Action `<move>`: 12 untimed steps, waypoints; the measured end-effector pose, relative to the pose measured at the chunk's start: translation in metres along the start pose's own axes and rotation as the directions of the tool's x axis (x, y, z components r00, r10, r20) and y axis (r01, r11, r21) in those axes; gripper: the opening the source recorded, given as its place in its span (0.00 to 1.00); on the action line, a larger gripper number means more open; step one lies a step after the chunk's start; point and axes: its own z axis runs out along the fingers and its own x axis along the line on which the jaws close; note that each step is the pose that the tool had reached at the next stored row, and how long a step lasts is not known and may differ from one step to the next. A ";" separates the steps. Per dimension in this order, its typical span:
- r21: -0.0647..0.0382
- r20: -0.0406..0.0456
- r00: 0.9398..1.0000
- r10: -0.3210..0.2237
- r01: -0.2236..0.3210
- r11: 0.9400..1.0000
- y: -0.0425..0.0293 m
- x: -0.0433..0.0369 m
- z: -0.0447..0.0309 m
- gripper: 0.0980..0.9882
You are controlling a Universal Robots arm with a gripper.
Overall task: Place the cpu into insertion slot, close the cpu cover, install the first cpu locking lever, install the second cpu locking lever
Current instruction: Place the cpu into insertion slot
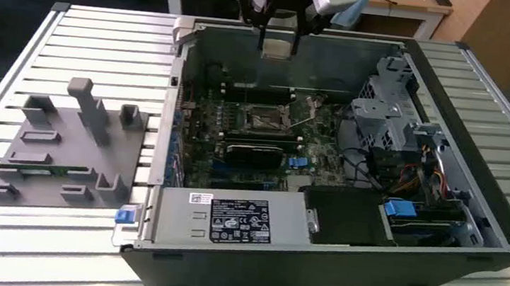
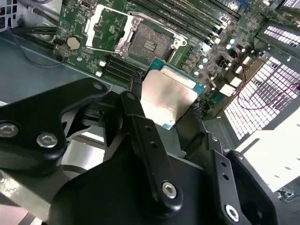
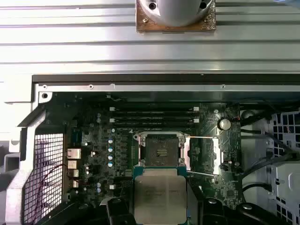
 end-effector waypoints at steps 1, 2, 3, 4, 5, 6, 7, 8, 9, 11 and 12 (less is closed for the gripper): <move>0.000 0.000 1.000 0.005 -0.005 1.000 0.0000 0.0000 0.0000 0.49; 0.000 0.001 1.000 0.010 -0.010 1.000 0.0000 0.0000 0.0000 0.49; 0.000 0.001 1.000 0.015 -0.015 1.000 0.0000 0.0000 0.0000 0.49; 0.000 0.002 1.000 0.019 -0.019 1.000 0.0000 0.0000 0.0000 0.49; -0.001 0.002 1.000 0.023 -0.023 1.000 0.0000 0.0000 0.0000 0.49; -0.001 0.002 1.000 0.027 -0.027 1.000 0.0000 0.0000 0.0001 0.49; -0.001 0.003 1.000 0.031 -0.031 1.000 0.0000 0.0000 0.0000 0.49; -0.001 0.003 0.999 0.035 -0.035 0.999 0.0000 0.0000 0.0000 0.49; -0.001 0.004 0.999 0.040 -0.040 0.999 0.0000 0.0000 0.0000 0.49; -0.001 0.005 0.998 0.056 -0.056 0.998 0.0000 0.0000 0.0000 0.49; -0.001 0.005 0.998 0.060 -0.060 0.998 0.0000 0.0000 0.0001 0.49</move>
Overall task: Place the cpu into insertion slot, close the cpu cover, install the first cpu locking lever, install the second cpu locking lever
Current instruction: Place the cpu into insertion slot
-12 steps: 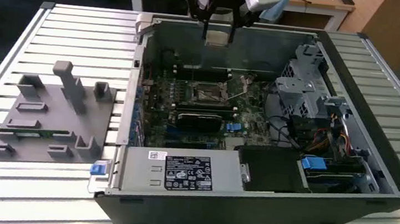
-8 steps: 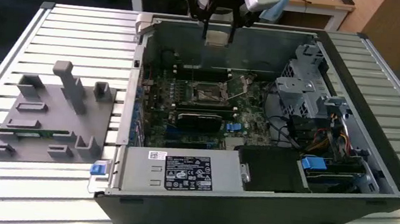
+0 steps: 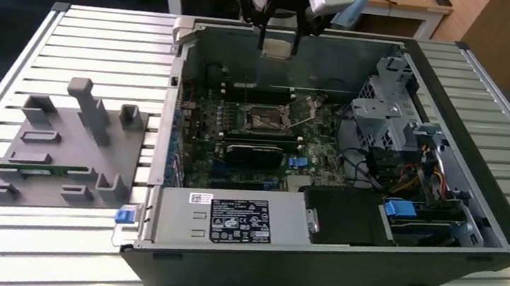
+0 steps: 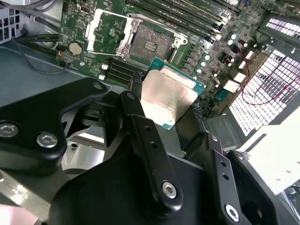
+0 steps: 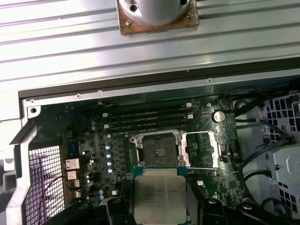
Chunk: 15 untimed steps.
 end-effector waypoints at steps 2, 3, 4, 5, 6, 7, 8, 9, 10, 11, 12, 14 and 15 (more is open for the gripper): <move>0.000 0.001 1.000 0.008 -0.008 1.000 0.0000 0.0000 0.0000 0.49; 0.000 0.001 1.000 0.012 -0.012 1.000 0.0000 0.0000 0.0000 0.49; 0.000 0.001 1.000 0.016 -0.016 1.000 0.0000 0.0000 0.0000 0.49; 0.000 0.002 1.000 0.020 -0.020 1.000 0.0000 0.0000 0.0000 0.49; -0.001 0.002 1.000 0.024 -0.024 1.000 0.0000 0.0000 0.0000 0.49; -0.001 0.002 1.000 0.028 -0.028 1.000 0.0000 0.0000 0.0000 0.49; -0.001 0.003 0.999 0.032 -0.032 1.000 0.0000 0.0000 0.0000 0.49; -0.001 0.003 0.999 0.035 -0.035 0.999 0.0000 0.0000 0.0000 0.49; -0.001 0.003 0.999 0.038 -0.038 0.999 0.0000 0.0000 0.0000 0.49; -0.001 0.004 0.999 0.041 -0.041 0.999 0.0000 0.0000 0.0000 0.49; -0.001 0.004 0.999 0.045 -0.045 0.999 0.0000 0.0000 0.0000 0.49; -0.001 0.005 0.999 0.051 -0.051 0.999 0.0000 0.0000 0.0000 0.49; -0.001 0.005 0.998 0.055 -0.055 0.999 0.0000 0.0000 0.0000 0.49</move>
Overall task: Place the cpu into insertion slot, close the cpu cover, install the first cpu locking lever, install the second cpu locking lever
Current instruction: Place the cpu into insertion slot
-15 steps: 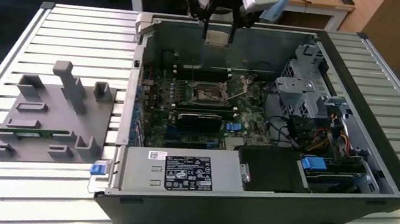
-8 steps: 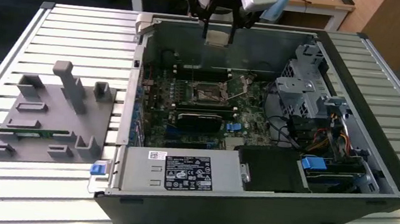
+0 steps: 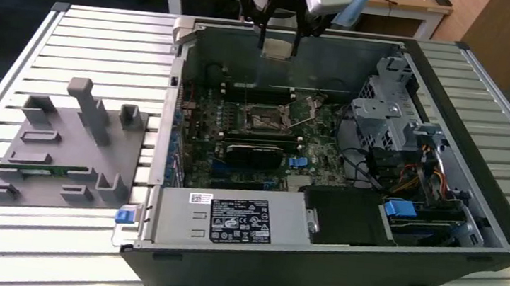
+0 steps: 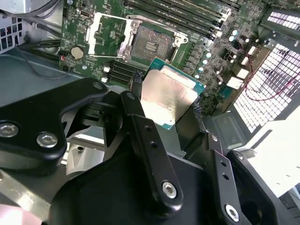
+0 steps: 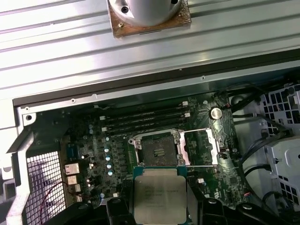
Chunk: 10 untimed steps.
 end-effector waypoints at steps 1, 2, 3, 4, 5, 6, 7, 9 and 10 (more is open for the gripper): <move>0.000 0.000 1.000 0.003 -0.003 1.000 0.0000 0.0000 0.0000 0.49; 0.000 0.001 1.000 0.007 -0.007 1.000 0.0000 0.0000 0.0000 0.49; 0.000 0.001 1.000 0.010 -0.010 1.000 0.0000 0.0000 0.0000 0.49; 0.000 0.001 1.000 0.013 -0.013 1.000 0.0000 0.0000 0.0000 0.49; 0.000 0.002 1.000 0.016 -0.016 1.000 0.0000 0.0000 0.0000 0.49; 0.000 0.002 1.000 0.020 -0.020 1.000 0.0000 0.0000 0.0000 0.49; 0.000 0.002 1.000 0.023 -0.023 1.000 0.0000 0.0000 0.0000 0.49; -0.001 0.003 1.000 0.029 -0.029 1.000 0.0000 0.0000 0.0000 0.49; -0.001 0.003 0.999 0.033 -0.033 0.999 0.0000 0.0000 0.0000 0.49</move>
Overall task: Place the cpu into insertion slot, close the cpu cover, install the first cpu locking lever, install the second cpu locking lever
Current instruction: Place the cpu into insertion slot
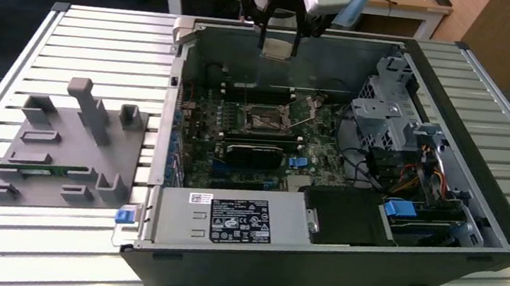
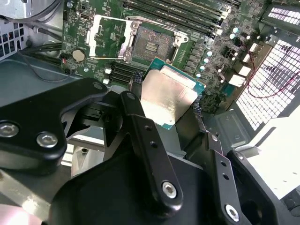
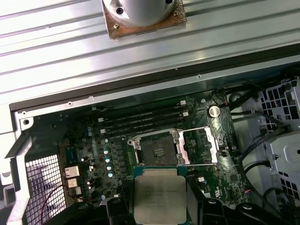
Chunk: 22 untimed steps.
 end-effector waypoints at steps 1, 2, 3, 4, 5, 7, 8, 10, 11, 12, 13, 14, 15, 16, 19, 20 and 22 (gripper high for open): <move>0.000 0.000 1.000 0.003 -0.003 1.000 0.0000 0.0000 0.0000 0.49; 0.000 0.001 1.000 0.006 -0.006 1.000 0.0000 0.0000 0.0000 0.49; 0.000 0.001 1.000 0.009 -0.009 1.000 0.0000 0.0000 0.0000 0.49; 0.000 0.001 1.000 0.012 -0.012 1.000 0.0000 0.0000 0.0000 0.49; 0.000 0.001 1.000 0.015 -0.015 1.000 0.0000 0.0000 0.0000 0.49; 0.000 0.002 1.000 0.021 -0.021 1.000 0.0000 0.0000 0.0000 0.49; 0.000 0.002 1.000 0.024 -0.024 1.000 0.0000 0.0000 0.0000 0.49; -0.001 0.003 1.000 0.030 -0.030 1.000 0.0000 0.0000 0.0000 0.49; -0.001 0.003 0.999 0.032 -0.032 0.999 0.0000 0.0000 0.0000 0.49; -0.001 0.003 0.999 0.036 -0.036 0.999 0.0000 0.0000 0.0000 0.49; -0.001 0.003 0.999 0.038 -0.038 0.999 0.0000 0.0000 0.0000 0.49; -0.001 0.004 0.999 0.041 -0.041 0.999 0.0000 0.0000 0.0000 0.49; -0.001 0.004 0.999 0.044 -0.044 0.999 0.0000 0.0000 0.0001 0.49; -0.001 0.004 0.999 0.047 -0.047 0.999 0.0000 0.0000 0.0001 0.49; -0.001 0.005 0.998 0.057 -0.057 0.998 0.0000 0.0000 0.0001 0.49; -0.001 0.005 0.998 0.060 -0.060 0.998 0.0000 0.0000 0.0001 0.49; -0.001 0.006 0.998 0.066 -0.066 0.998 0.0000 0.0000 0.0000 0.49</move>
